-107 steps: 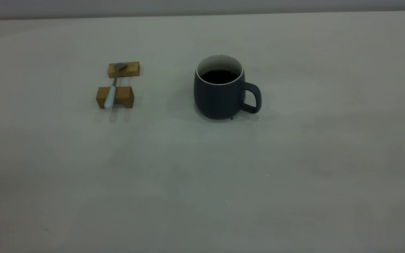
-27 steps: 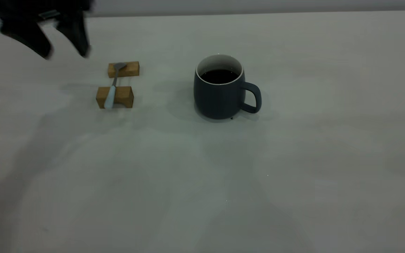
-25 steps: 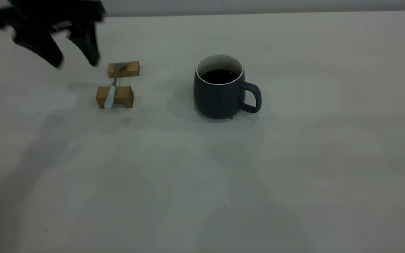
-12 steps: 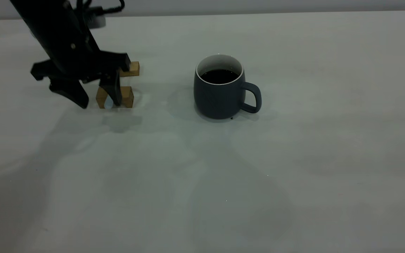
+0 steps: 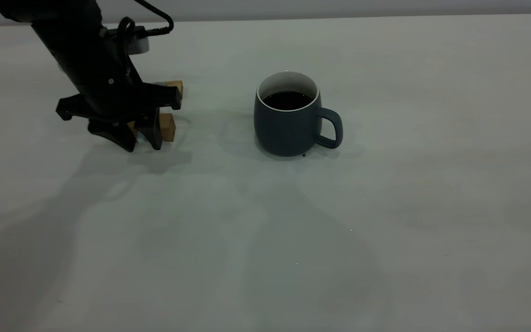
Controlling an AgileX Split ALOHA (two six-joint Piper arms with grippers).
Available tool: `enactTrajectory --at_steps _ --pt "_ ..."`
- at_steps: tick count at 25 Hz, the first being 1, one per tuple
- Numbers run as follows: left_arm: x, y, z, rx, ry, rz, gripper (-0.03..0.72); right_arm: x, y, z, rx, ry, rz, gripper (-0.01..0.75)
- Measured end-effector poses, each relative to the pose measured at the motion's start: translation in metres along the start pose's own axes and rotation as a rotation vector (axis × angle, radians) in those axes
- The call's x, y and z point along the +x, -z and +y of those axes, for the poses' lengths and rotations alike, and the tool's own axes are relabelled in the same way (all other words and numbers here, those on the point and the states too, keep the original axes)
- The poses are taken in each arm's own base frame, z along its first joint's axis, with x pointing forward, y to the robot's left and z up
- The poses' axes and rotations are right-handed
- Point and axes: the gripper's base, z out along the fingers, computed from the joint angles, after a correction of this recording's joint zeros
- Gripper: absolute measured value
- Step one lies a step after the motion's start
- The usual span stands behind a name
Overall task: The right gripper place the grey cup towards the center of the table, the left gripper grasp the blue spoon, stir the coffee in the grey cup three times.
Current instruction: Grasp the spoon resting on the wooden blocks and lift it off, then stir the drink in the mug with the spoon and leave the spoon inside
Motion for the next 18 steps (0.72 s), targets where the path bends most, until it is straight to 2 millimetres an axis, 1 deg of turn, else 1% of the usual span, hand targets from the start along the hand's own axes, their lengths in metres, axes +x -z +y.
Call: enactTrajectory --at_steps 4,5,8,10,13,14,16,18 --pt "0.001 0.000 -0.001 0.010 0.026 0.009 0.189 0.000 0.000 0.000 0.000 0.000 0.000 0.237" --pt "0.000 0.001 -0.001 0.010 0.023 0.022 0.170 0.000 0.000 0.000 0.000 0.000 0.000 0.237" --pt "-0.006 0.016 -0.005 0.012 -0.004 0.067 0.170 0.000 0.000 0.000 0.000 0.000 0.000 0.237" --pt "-0.017 0.038 -0.008 0.010 -0.028 0.072 0.170 0.000 0.000 0.000 0.000 0.000 0.000 0.237" --pt "-0.033 0.078 -0.012 0.011 0.001 0.101 0.170 0.000 0.000 0.000 0.000 0.000 0.000 0.237" --pt "-0.038 0.091 -0.013 0.014 0.033 0.102 0.170 0.000 0.000 0.000 0.000 0.000 0.000 0.237" --pt "-0.043 0.111 -0.017 0.027 0.146 0.144 0.170 0.000 0.000 0.000 0.000 0.000 0.000 0.237" --pt "-0.046 0.128 -0.023 0.045 0.301 0.195 0.170 0.000 0.000 0.000 0.000 0.000 0.000 0.237"
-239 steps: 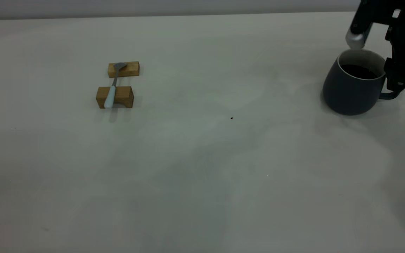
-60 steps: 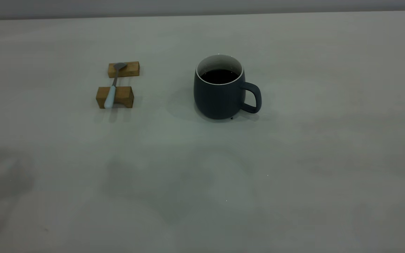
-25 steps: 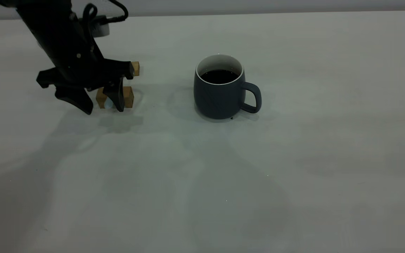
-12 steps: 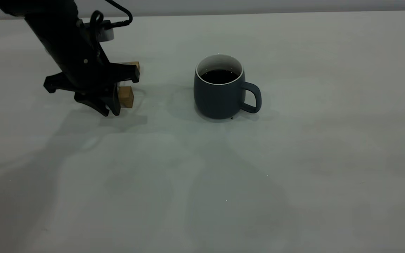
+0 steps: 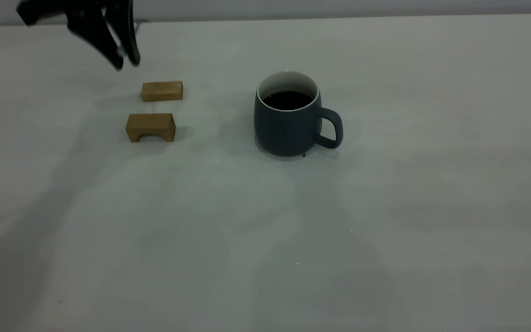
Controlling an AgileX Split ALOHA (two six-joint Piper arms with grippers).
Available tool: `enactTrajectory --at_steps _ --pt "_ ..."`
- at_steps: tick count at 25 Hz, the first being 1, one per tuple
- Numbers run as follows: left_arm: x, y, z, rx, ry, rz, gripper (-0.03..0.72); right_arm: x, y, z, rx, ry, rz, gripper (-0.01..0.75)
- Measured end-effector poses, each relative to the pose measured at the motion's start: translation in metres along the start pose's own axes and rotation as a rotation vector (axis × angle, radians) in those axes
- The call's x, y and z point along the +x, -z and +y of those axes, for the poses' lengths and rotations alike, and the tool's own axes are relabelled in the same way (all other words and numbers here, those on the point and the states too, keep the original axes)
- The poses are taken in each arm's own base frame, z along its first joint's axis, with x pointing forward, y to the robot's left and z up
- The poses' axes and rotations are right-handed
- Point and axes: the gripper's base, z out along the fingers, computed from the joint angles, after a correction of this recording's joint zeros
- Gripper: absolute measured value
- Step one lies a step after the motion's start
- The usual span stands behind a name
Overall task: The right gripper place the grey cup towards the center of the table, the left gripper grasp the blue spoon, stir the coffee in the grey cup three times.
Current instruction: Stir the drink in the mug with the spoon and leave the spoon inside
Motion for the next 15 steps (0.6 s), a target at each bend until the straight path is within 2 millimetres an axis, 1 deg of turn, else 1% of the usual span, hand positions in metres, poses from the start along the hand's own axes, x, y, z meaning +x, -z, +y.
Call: enactTrajectory --at_steps 4,8,10,12,15 --pt "0.007 0.021 -0.016 0.084 0.327 0.142 0.170 0.000 0.000 0.000 0.000 0.000 0.000 0.237" --pt "0.012 0.034 -0.040 0.289 0.582 0.295 0.170 0.000 0.000 0.000 0.000 0.000 0.000 0.237" --pt "0.014 0.040 -0.052 0.395 0.679 0.388 0.170 0.000 0.000 0.000 0.000 0.000 0.000 0.237" --pt "0.015 0.043 -0.061 0.470 0.740 0.467 0.170 0.000 0.000 0.000 0.000 0.000 0.000 0.237" --pt "0.017 0.034 -0.076 0.547 0.799 0.580 0.170 0.000 0.000 0.000 0.000 0.000 0.000 0.237"
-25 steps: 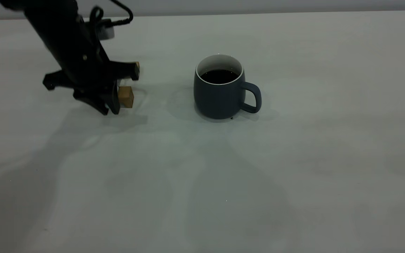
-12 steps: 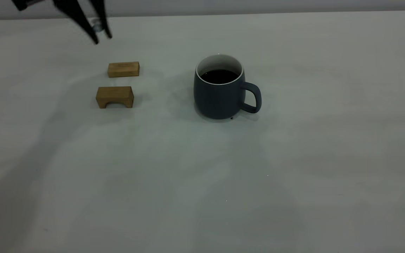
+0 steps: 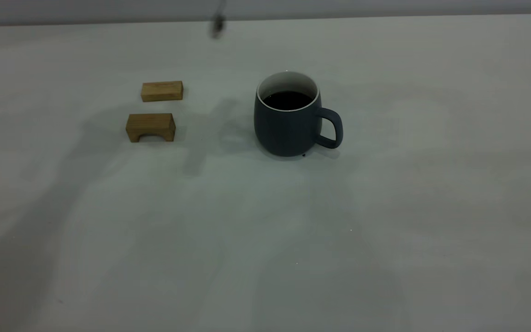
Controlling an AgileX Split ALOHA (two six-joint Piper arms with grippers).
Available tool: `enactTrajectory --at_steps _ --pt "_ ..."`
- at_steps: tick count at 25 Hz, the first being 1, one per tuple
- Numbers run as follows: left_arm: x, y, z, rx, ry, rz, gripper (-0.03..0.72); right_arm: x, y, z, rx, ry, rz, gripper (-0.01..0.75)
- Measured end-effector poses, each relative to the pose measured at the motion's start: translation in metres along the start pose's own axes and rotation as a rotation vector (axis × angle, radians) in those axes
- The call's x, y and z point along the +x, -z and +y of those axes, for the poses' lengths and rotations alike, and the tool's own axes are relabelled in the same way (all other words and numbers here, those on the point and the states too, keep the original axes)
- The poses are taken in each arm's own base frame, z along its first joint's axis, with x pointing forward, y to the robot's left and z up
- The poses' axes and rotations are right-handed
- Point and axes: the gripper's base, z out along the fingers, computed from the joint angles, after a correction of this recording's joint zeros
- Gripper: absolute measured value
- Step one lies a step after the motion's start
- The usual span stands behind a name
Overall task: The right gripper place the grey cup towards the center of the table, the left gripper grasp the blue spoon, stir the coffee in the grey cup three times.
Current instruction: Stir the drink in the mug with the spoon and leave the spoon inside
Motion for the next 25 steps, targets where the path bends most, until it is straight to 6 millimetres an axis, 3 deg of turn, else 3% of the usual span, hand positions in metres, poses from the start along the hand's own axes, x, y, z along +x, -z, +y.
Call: enactTrajectory --at_steps 6,17,21,25 --pt "-0.022 -0.044 -0.006 0.072 0.169 0.151 0.170 0.000 0.000 0.000 0.000 0.000 0.000 0.237" --pt "-0.081 -0.091 0.003 0.118 0.256 0.212 0.170 0.000 0.000 0.000 0.000 0.000 0.000 0.237" --pt "-0.097 -0.101 0.007 0.141 0.208 0.169 0.170 0.000 0.000 0.000 0.000 0.000 0.000 0.237" --pt "-0.101 -0.104 0.006 0.175 0.160 0.183 0.170 0.000 0.000 0.000 0.000 0.000 0.000 0.237"
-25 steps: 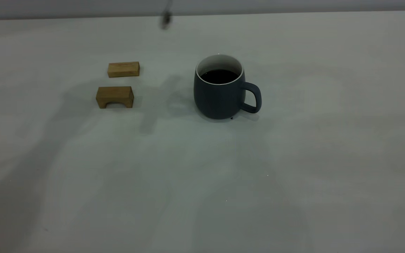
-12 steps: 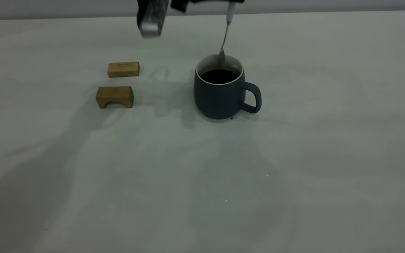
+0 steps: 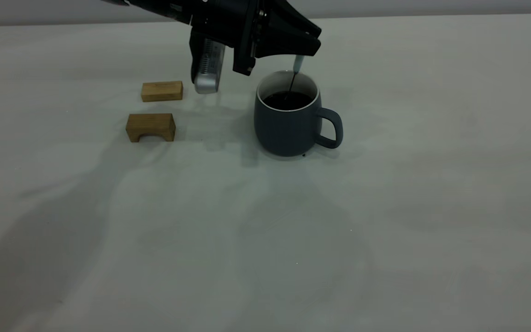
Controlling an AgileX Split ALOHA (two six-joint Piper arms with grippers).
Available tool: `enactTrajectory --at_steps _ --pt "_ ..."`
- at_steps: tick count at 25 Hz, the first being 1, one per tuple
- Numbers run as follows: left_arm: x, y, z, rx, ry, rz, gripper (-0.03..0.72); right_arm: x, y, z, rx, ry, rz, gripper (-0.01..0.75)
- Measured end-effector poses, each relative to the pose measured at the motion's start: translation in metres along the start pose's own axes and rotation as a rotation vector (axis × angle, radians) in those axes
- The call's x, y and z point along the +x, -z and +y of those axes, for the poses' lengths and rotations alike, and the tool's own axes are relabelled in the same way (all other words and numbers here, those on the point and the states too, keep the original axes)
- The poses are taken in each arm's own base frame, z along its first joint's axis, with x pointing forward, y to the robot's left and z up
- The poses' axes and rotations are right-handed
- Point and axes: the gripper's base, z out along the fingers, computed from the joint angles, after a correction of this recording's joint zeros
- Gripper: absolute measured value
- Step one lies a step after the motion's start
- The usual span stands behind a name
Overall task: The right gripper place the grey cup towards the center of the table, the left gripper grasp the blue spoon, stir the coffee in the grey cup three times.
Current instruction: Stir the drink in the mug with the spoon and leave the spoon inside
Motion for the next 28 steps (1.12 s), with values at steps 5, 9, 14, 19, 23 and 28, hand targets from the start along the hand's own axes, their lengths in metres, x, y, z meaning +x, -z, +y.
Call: enactTrajectory --at_steps 5,9,14,19,23,28 --pt "-0.001 -0.005 0.004 -0.006 0.083 0.141 0.170 0.000 0.000 0.000 0.000 0.000 0.000 0.237" --pt "-0.005 -0.006 0.010 -0.060 0.205 0.148 0.170 0.000 0.000 0.000 0.000 0.000 0.000 0.237" --pt "-0.010 -0.006 0.012 -0.079 0.307 0.084 0.170 0.000 0.000 0.000 0.000 0.000 0.000 0.237" --pt "-0.015 0.000 0.006 -0.050 0.264 0.051 0.171 0.000 0.000 0.000 0.000 0.000 0.000 0.237" --pt "-0.013 0.005 -0.001 -0.041 0.131 0.043 0.174 0.000 0.000 0.000 0.000 0.000 0.000 0.237" --pt "-0.004 0.009 -0.013 -0.029 0.012 0.058 0.154 0.000 0.000 0.000 0.000 0.000 0.000 0.237"
